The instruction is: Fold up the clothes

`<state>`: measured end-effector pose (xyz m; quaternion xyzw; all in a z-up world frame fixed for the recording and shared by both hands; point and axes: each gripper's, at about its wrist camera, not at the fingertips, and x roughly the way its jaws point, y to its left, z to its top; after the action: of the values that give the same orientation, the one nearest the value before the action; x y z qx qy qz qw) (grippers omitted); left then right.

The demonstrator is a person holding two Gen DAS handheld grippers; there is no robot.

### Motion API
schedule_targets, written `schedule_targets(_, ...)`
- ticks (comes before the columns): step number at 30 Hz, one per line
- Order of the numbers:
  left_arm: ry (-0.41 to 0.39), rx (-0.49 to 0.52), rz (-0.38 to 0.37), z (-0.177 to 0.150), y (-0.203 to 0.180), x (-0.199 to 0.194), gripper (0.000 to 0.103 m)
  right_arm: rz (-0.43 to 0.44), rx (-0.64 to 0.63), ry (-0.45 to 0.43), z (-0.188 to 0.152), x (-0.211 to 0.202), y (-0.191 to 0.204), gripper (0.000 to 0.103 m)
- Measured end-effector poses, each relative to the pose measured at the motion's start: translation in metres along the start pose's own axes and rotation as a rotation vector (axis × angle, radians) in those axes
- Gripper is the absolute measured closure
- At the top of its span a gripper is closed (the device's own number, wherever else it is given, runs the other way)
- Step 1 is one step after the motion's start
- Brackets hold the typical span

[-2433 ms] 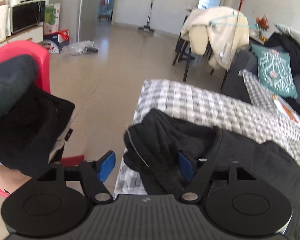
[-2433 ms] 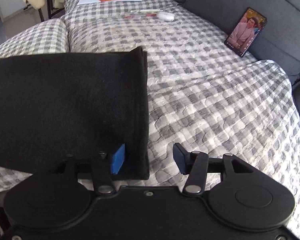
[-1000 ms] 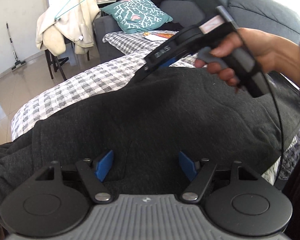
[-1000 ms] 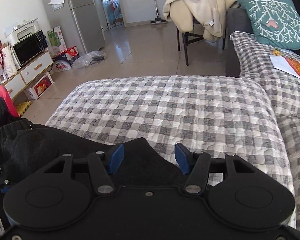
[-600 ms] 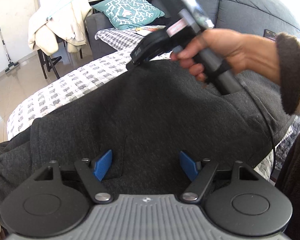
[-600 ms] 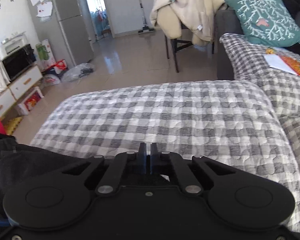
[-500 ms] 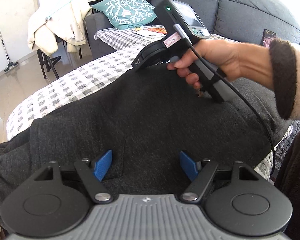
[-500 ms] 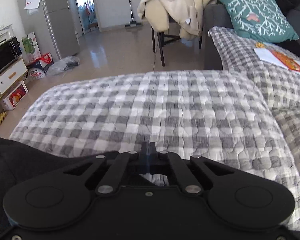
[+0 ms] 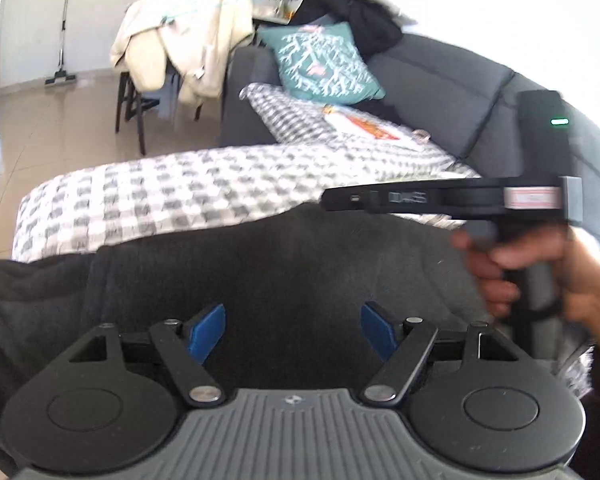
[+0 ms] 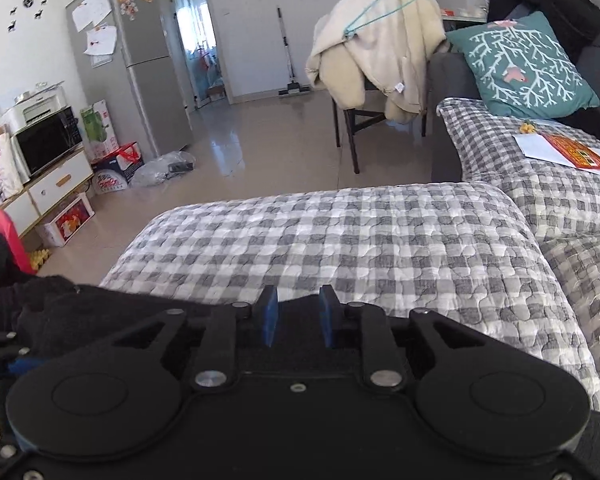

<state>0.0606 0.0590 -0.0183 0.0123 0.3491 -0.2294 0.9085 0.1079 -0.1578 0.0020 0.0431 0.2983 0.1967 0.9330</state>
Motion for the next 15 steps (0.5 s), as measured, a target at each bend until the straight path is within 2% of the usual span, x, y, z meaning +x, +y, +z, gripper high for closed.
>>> schedule_targets(3, 0.015, 0.052, 0.043, -0.001, -0.008, 0.007, 0.028, 0.016, -0.066, 0.044, -0.014, -0.010, 0.004, 0.078)
schedule_targets(7, 0.018, 0.119, 0.084, -0.002, -0.018, 0.012, 0.028, -0.067, -0.077, 0.102, -0.036, -0.016, -0.024, 0.081)
schedule_targets(10, 0.018, 0.142, 0.099, -0.014, -0.019, 0.009, 0.027, -0.138, -0.037, 0.112, -0.048, -0.030, -0.057, 0.081)
schedule_targets(15, 0.018, 0.169, 0.112, -0.016, -0.021, 0.012, 0.025, -0.237, 0.074, 0.104, -0.061, -0.062, -0.116, 0.081)
